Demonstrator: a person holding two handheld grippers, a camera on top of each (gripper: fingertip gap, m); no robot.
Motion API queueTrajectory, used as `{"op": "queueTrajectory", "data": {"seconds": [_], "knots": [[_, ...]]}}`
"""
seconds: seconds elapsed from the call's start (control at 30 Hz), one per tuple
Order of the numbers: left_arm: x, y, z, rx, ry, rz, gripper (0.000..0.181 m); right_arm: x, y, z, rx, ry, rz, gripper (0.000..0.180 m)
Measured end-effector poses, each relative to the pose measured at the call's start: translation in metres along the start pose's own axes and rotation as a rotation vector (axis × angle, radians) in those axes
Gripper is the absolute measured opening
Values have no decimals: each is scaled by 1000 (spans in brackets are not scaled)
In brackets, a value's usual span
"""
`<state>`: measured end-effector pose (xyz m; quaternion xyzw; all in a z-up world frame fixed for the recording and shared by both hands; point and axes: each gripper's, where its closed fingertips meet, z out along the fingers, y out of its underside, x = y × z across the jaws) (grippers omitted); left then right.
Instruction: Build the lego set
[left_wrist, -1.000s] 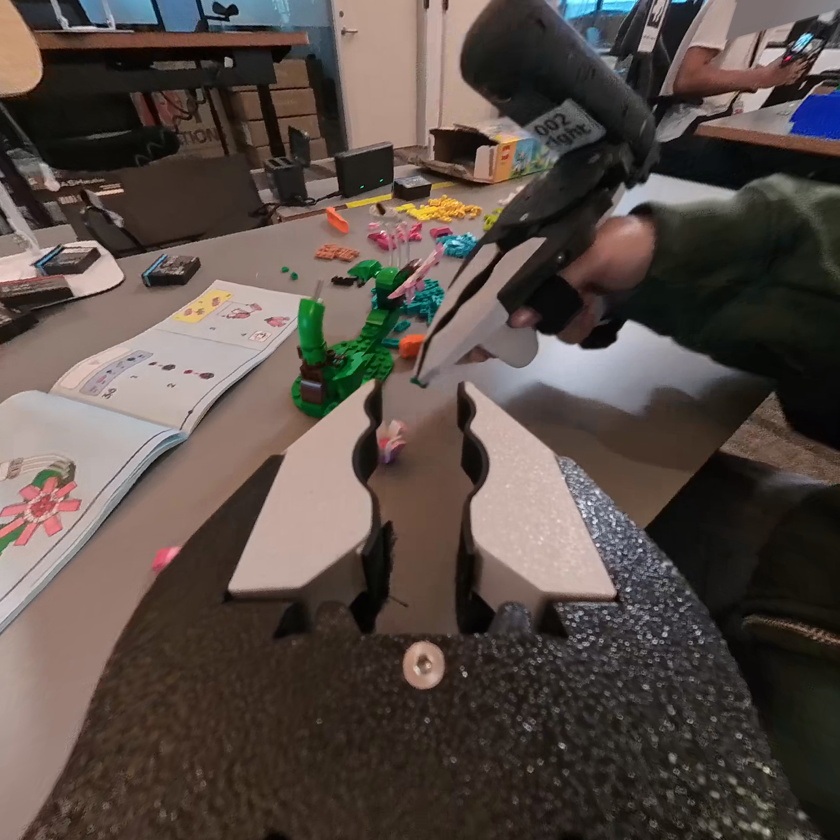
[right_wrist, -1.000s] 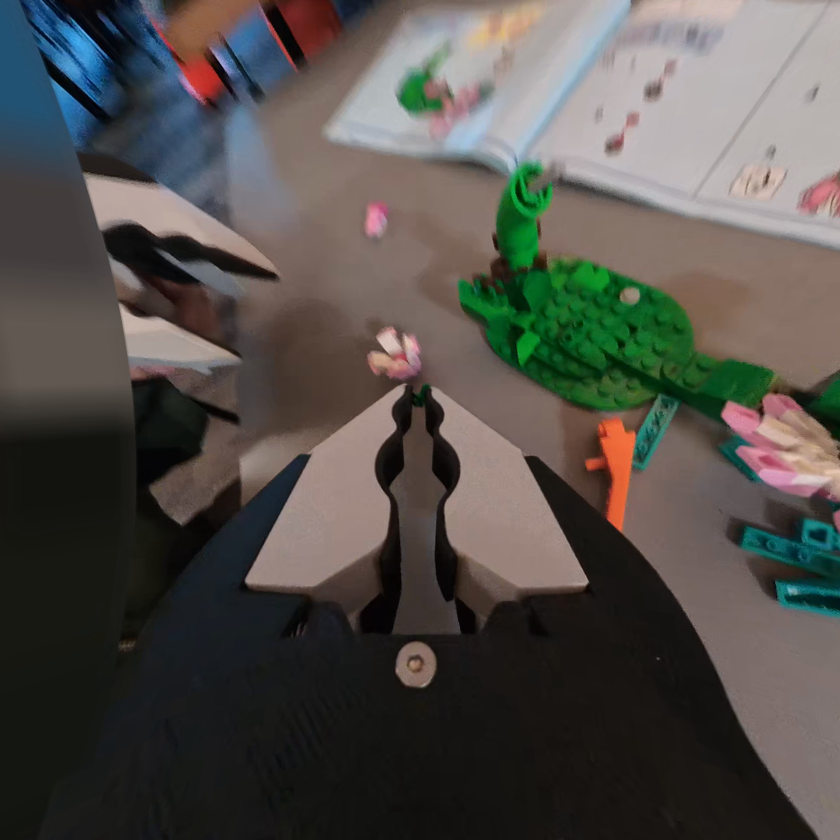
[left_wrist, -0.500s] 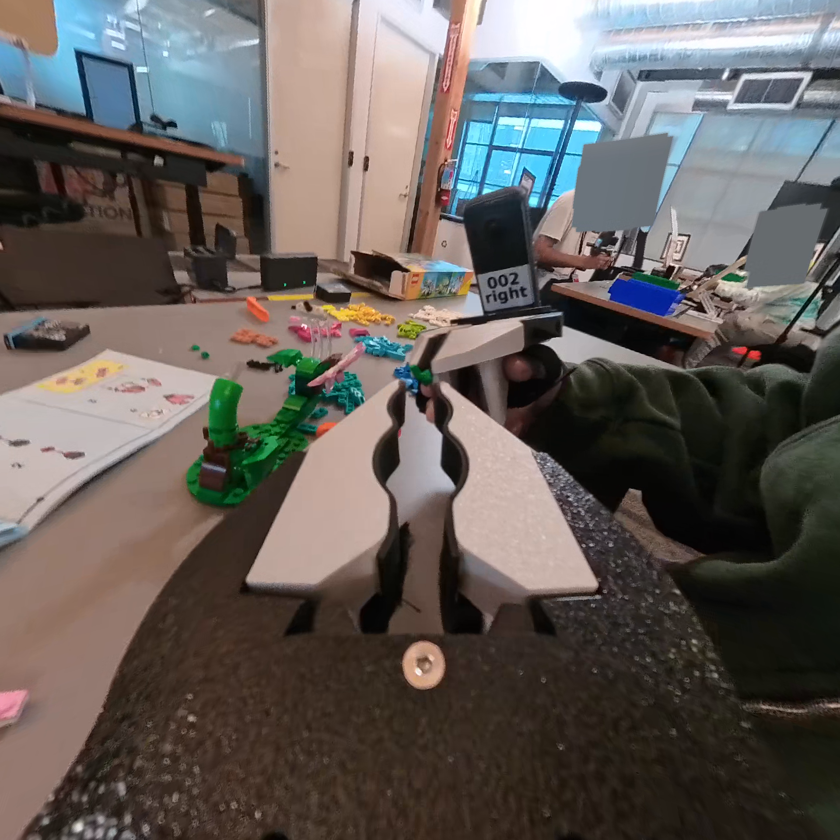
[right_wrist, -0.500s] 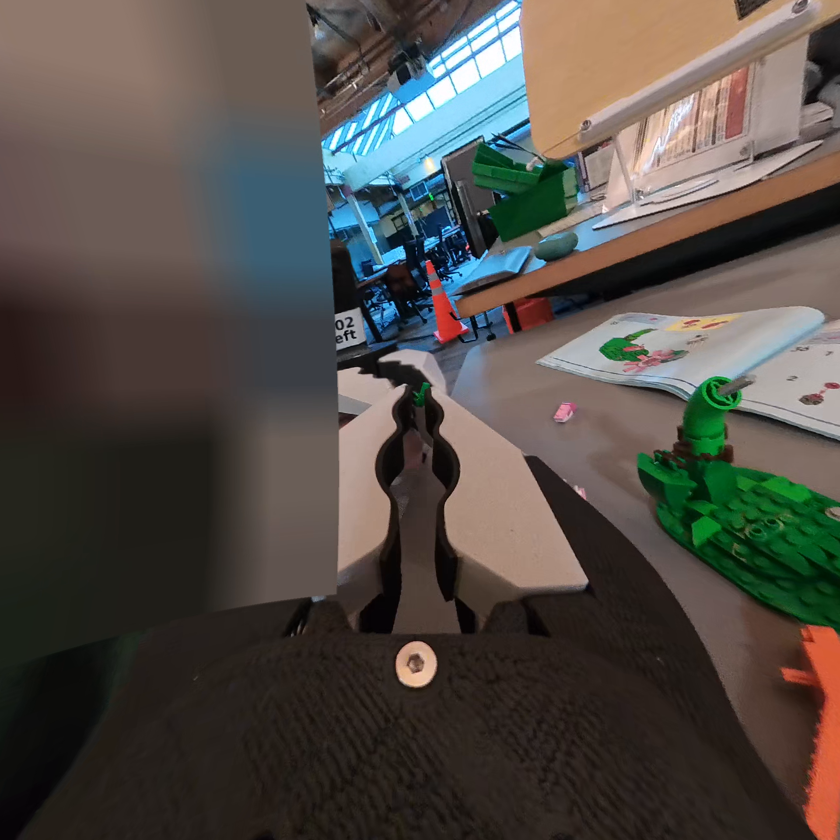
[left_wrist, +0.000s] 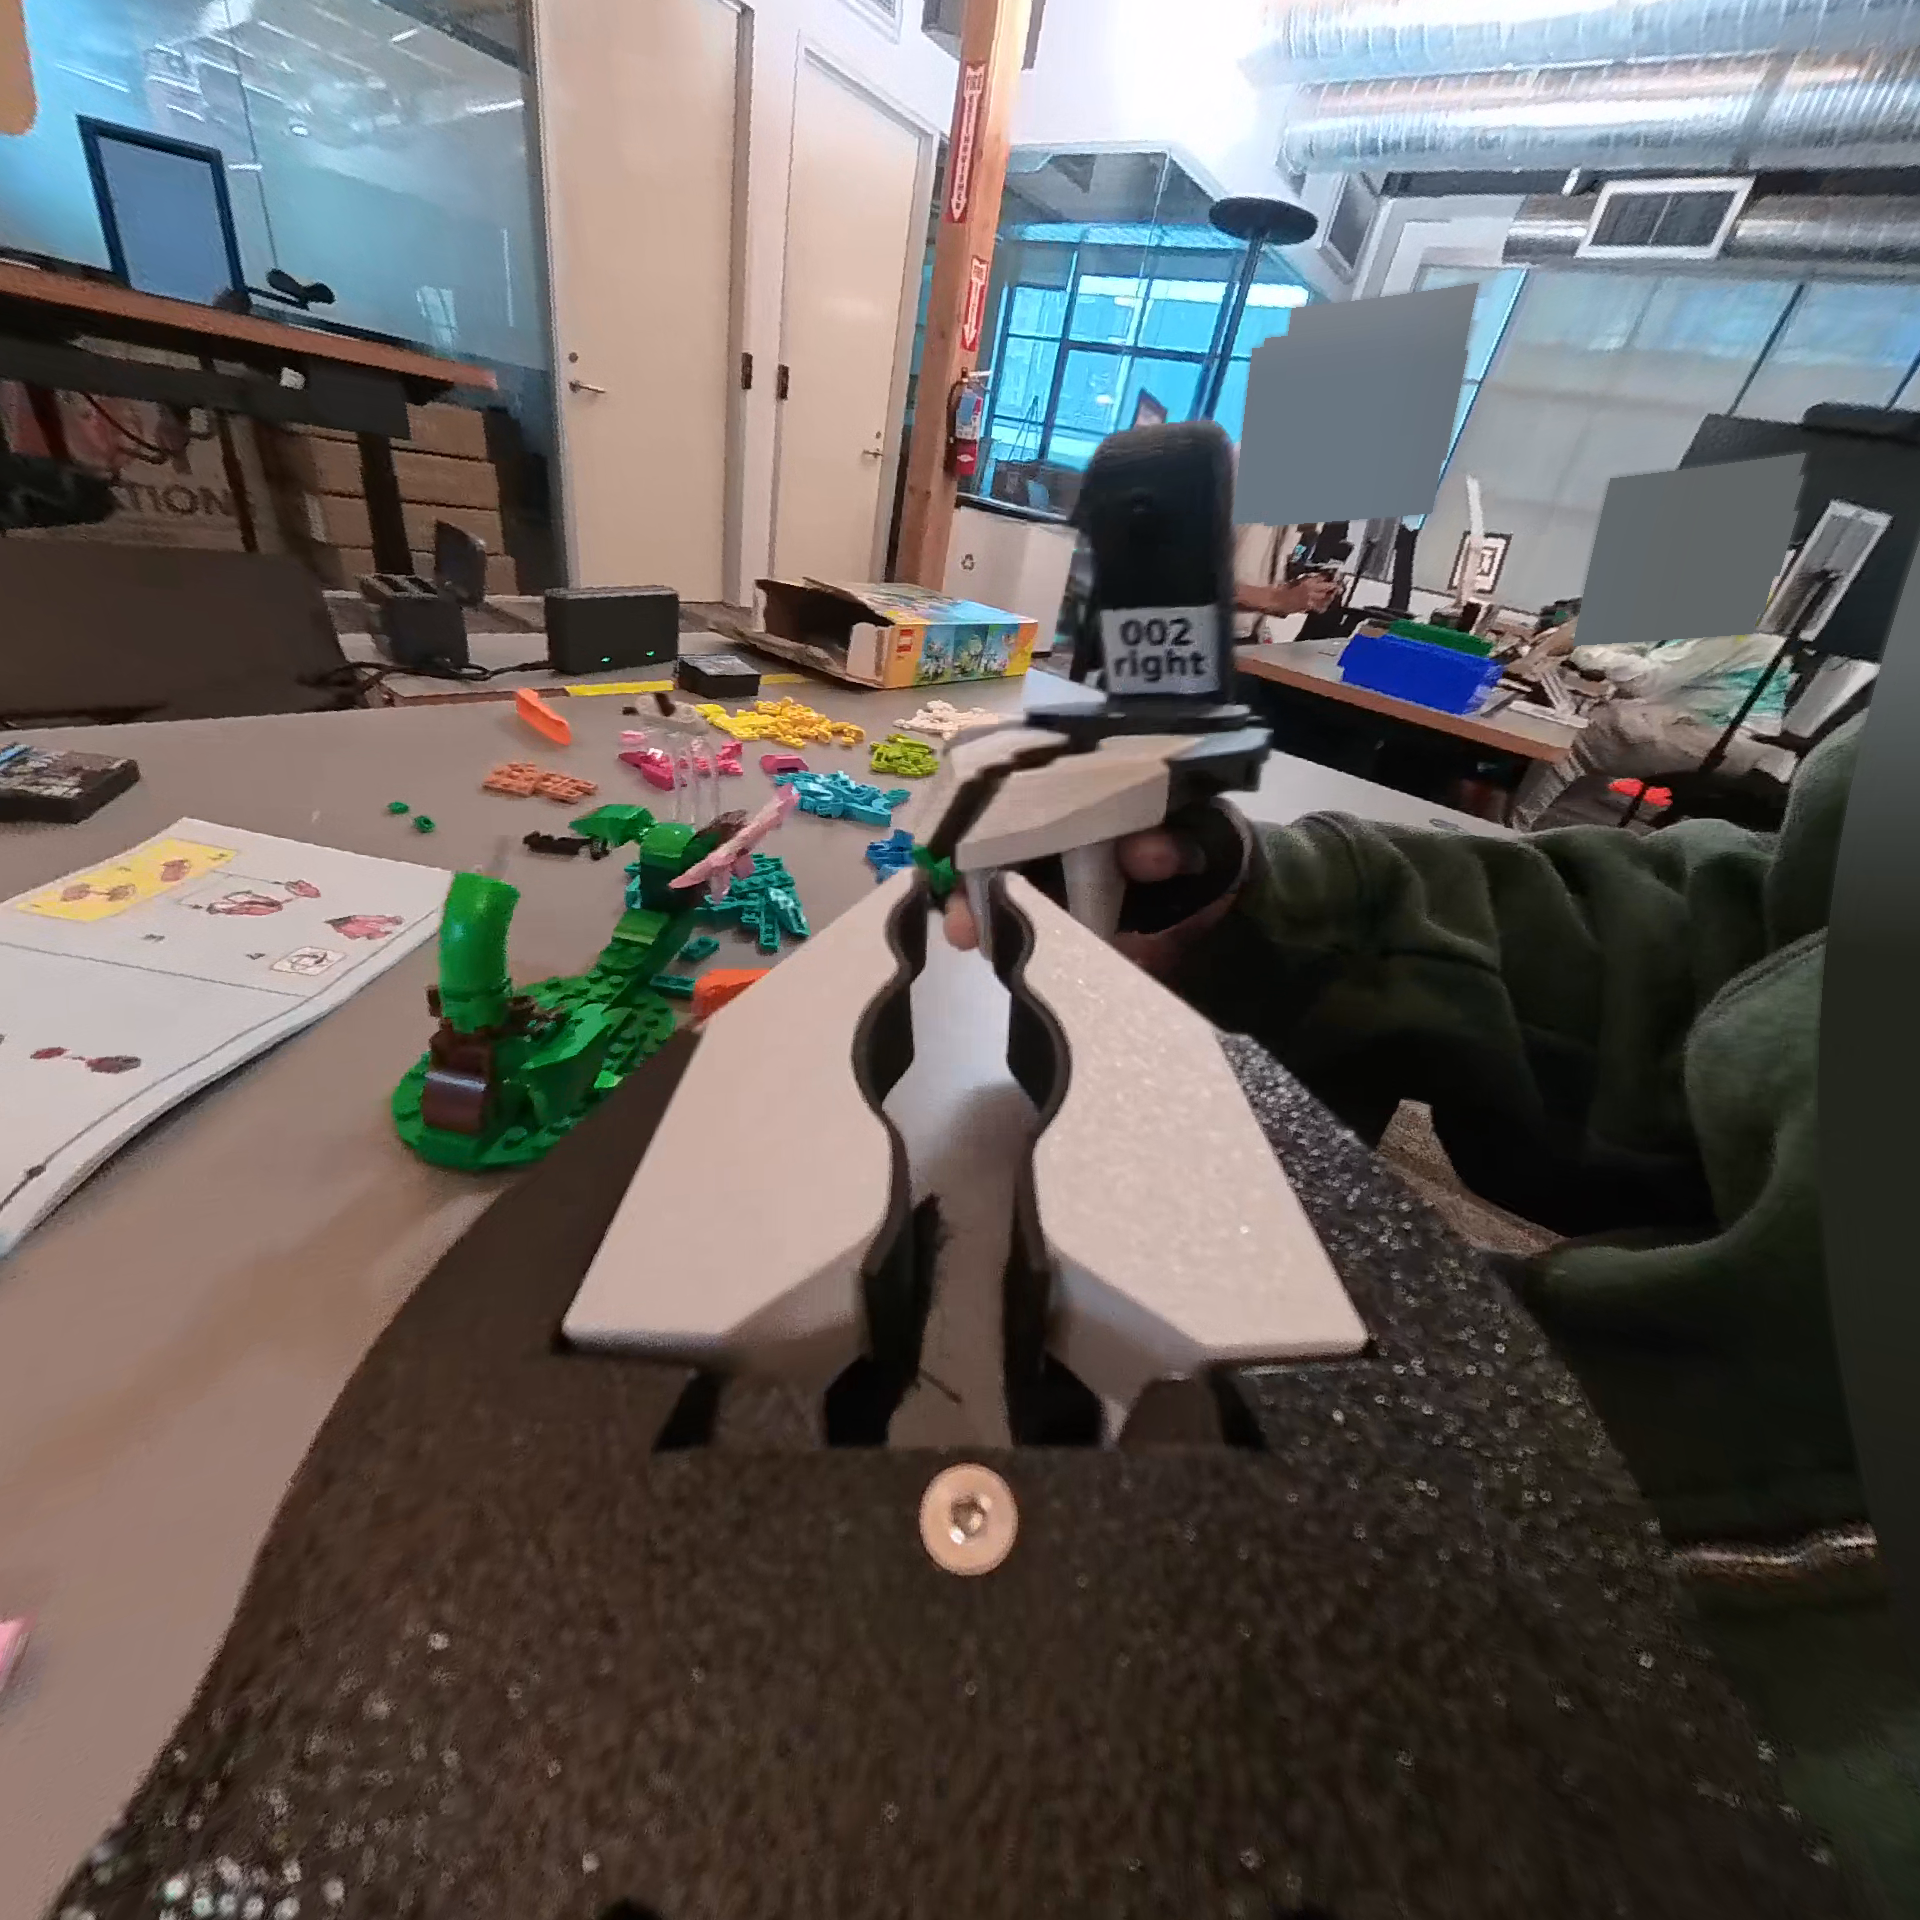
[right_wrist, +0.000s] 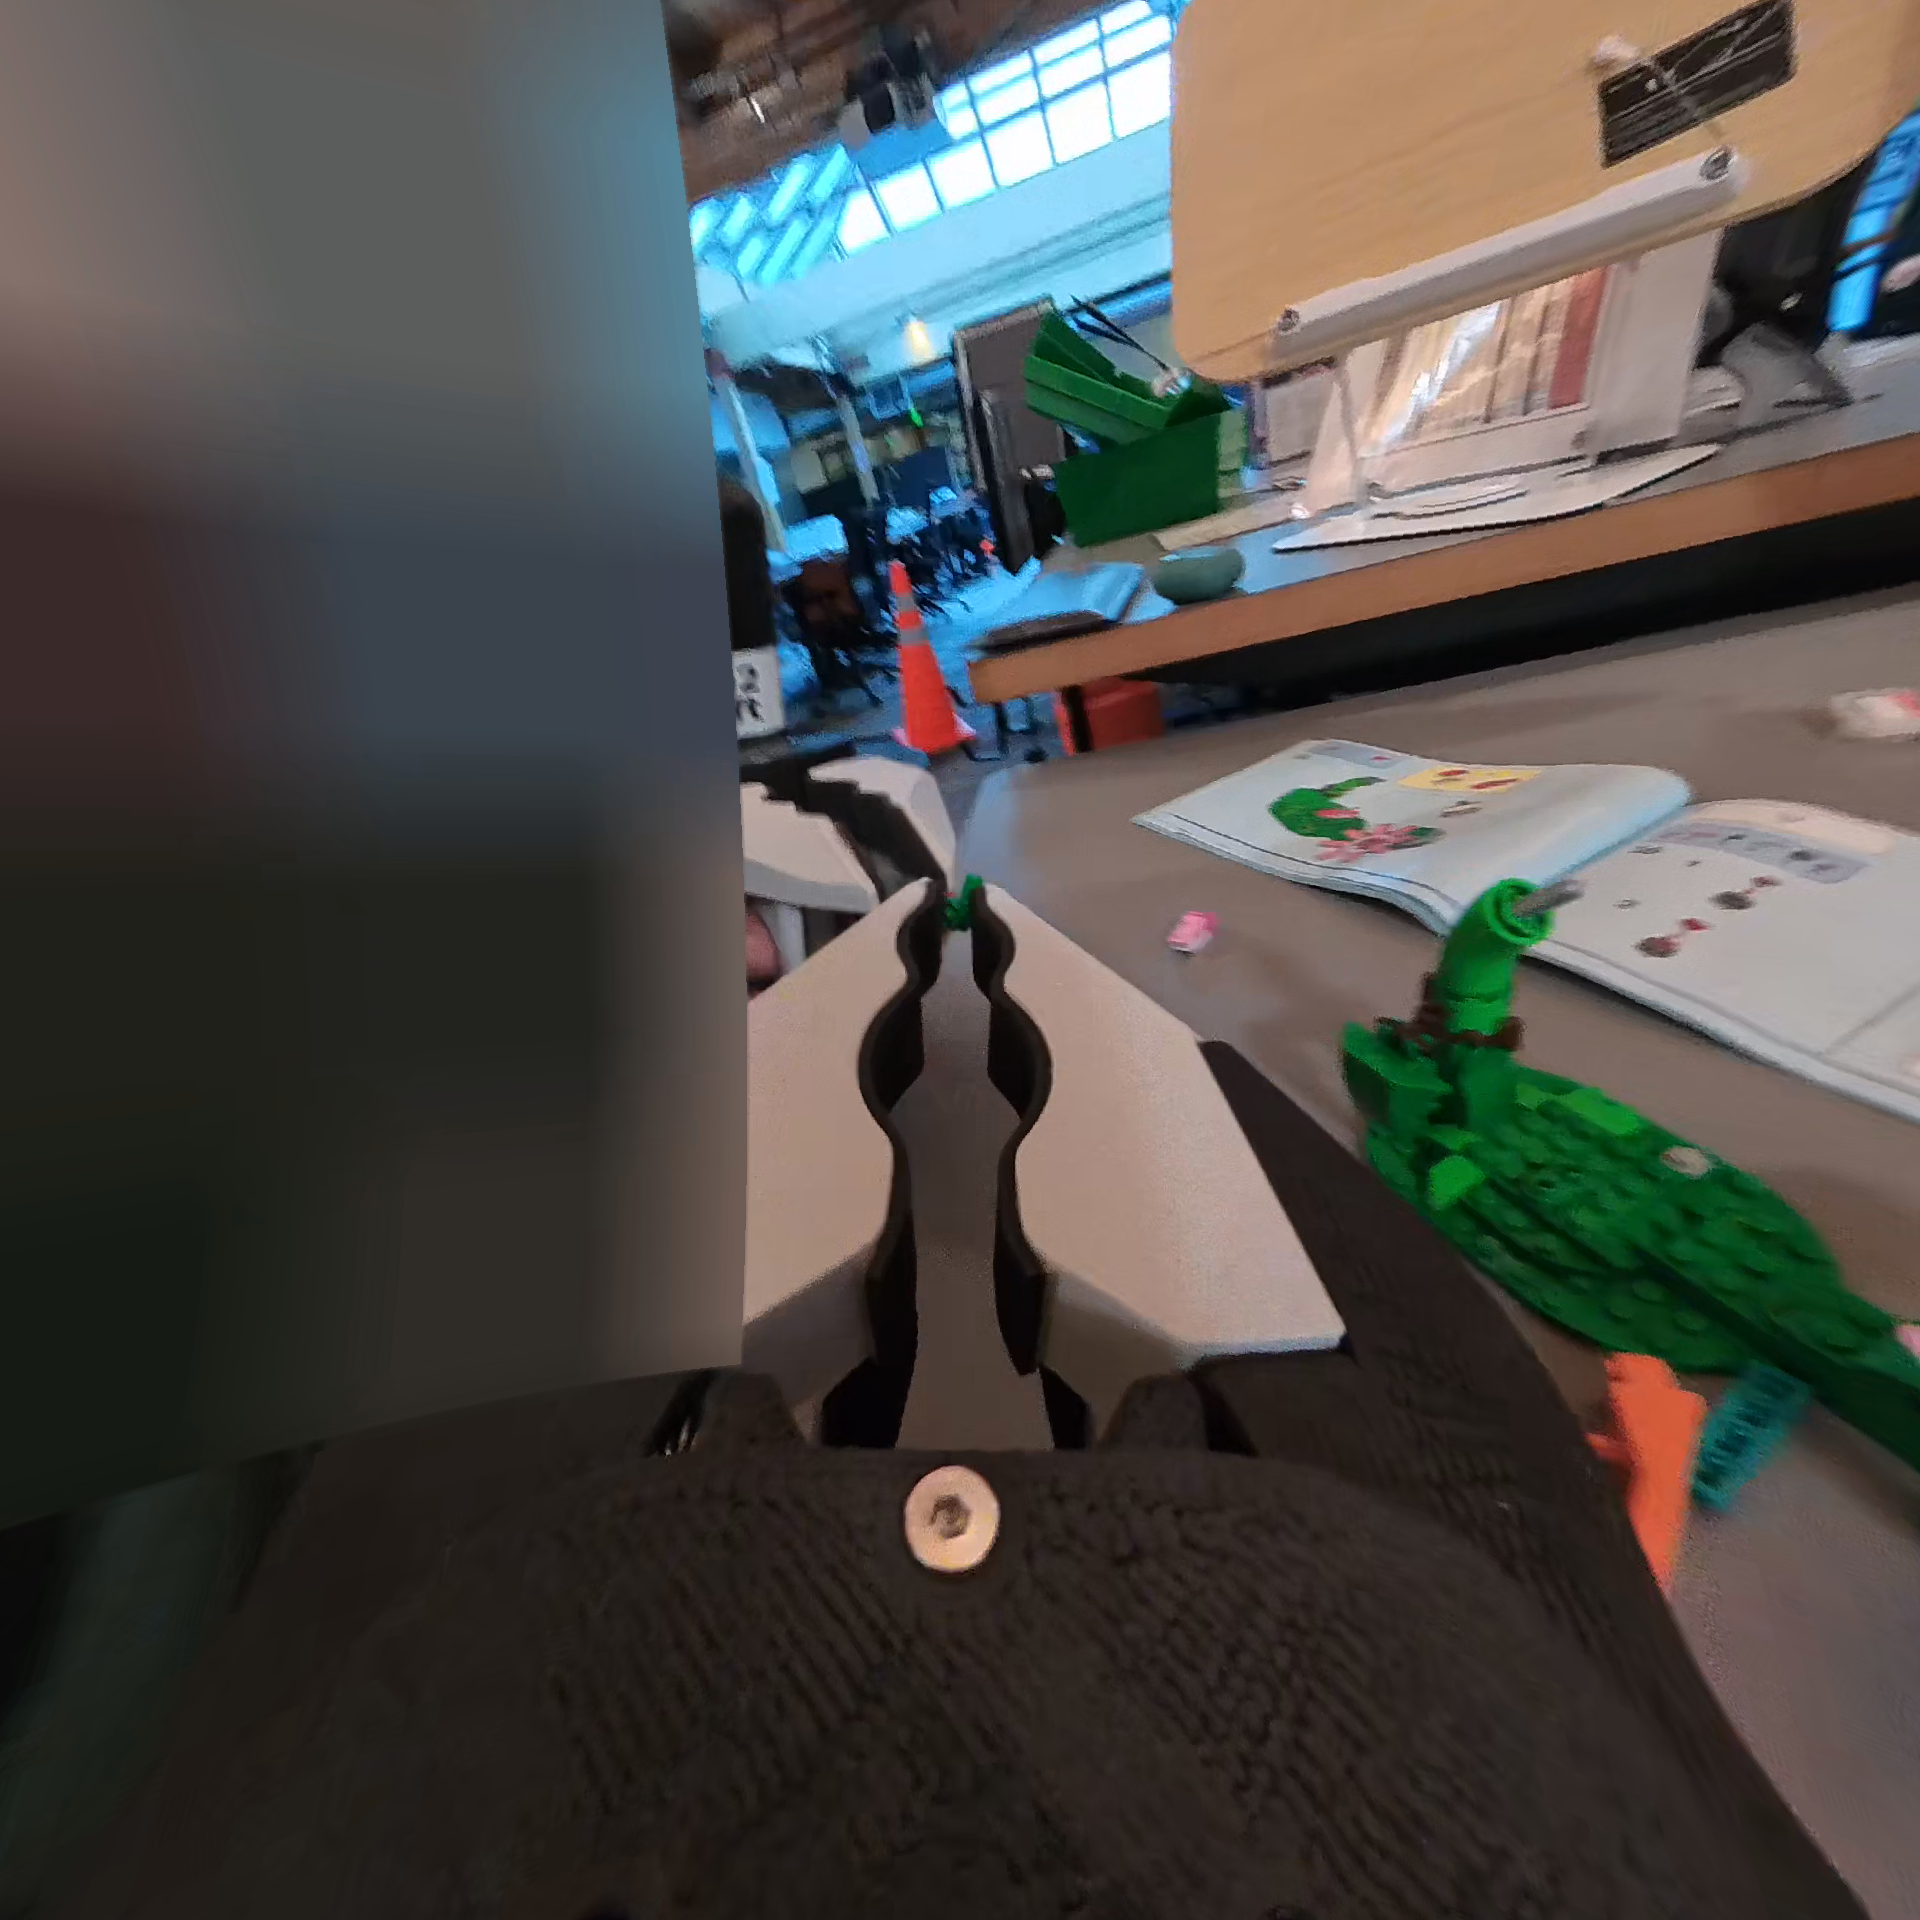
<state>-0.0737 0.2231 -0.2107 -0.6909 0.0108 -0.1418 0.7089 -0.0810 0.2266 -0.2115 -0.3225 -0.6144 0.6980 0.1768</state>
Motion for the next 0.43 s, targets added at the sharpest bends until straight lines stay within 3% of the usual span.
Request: {"op": "queueTrajectory", "data": {"seconds": [0.03, 0.2, 0.43], "knots": [[-3, 2, -2, -12, -11, 2, 10, 3, 4, -1, -36, 33, -57, 3], [-21, 26, -7, -181, -107, 70, 10, 25, 58, -11, -415, 168, -357, 3], [-18, 52, -3, -345, -90, 51, 7, 30, 103, -30, -782, 66, -601, 3]]}}
